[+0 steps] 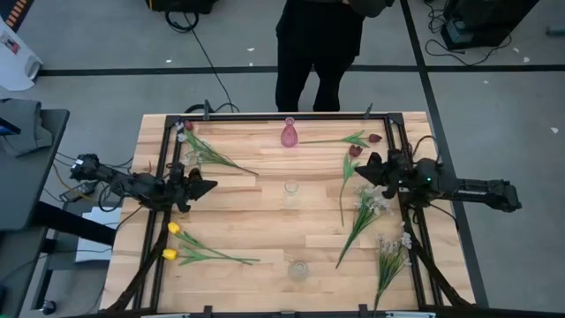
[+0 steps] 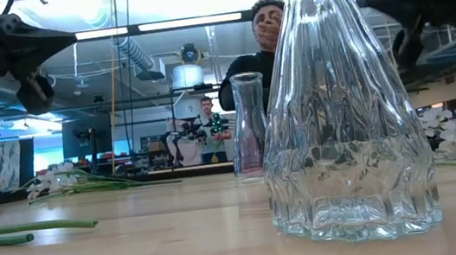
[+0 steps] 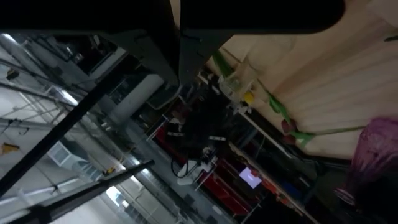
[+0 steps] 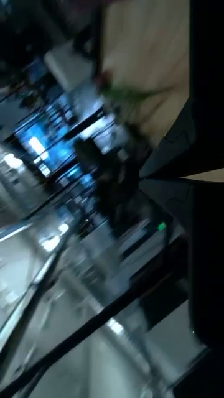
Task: Sort flowers into vase by color
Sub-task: Put the bottom yellow flower into the pink transparent vase
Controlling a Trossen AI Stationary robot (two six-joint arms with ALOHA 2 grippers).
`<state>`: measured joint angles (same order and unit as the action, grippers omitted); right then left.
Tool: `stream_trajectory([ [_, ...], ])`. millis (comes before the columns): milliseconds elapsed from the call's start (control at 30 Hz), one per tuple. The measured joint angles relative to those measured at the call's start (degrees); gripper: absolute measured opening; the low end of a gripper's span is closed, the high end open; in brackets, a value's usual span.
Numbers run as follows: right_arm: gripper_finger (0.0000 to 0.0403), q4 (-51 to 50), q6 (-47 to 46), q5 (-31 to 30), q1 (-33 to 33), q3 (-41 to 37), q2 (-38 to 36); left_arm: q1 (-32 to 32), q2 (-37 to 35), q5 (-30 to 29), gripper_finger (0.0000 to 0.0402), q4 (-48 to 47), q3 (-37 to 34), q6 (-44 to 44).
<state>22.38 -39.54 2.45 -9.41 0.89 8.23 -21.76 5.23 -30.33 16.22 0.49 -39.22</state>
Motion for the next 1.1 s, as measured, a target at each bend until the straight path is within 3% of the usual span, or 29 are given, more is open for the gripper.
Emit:
stream_trajectory([
  [133, 0.0023, 2.3, 2.2, -3.7, 0.0, 0.0, 0.0, 0.0, 0.0, 0.0, 0.0011, 0.2, 0.0, 0.0],
  [233, 0.0023, 3.1, -6.8, -4.0, 0.0, 0.0, 0.0, 0.0, 0.0, -0.8, 0.0011, 1.9, 0.0, -2.4],
  [400, 0.0023, 6.9, -8.6, -4.1, 0.1, 0.0, 0.0, 0.0, 0.0, -6.6, 0.0011, 8.2, 0.0, -11.5],
  [500, 0.0024, 11.6, -7.4, -5.7, 0.1, 0.0, 0.0, 0.0, 0.0, -12.0, 0.0011, 11.5, 0.0, -9.6],
  [600, 0.0025, 14.1, -5.5, -6.3, 0.1, 1.6, 0.0, 0.0, 0.0, -13.7, 0.0011, 12.8, 0.8, -8.8],
  [733, 0.0025, 5.3, -2.2, -7.4, 0.1, 9.4, 1.6, 0.0, 2.2, -13.6, 0.0011, 12.3, 6.4, -4.7],
  [900, 0.0026, -16.0, 5.4, -8.1, 0.1, 25.6, 9.3, 0.0, 10.4, -13.7, 0.0011, 8.8, 18.8, 7.9],
  [1100, 0.0026, -36.8, 11.4, -10.9, 0.0, 43.8, 23.1, 0.0, 24.1, -15.9, 0.0011, -22.1, 38.0, 7.3],
])
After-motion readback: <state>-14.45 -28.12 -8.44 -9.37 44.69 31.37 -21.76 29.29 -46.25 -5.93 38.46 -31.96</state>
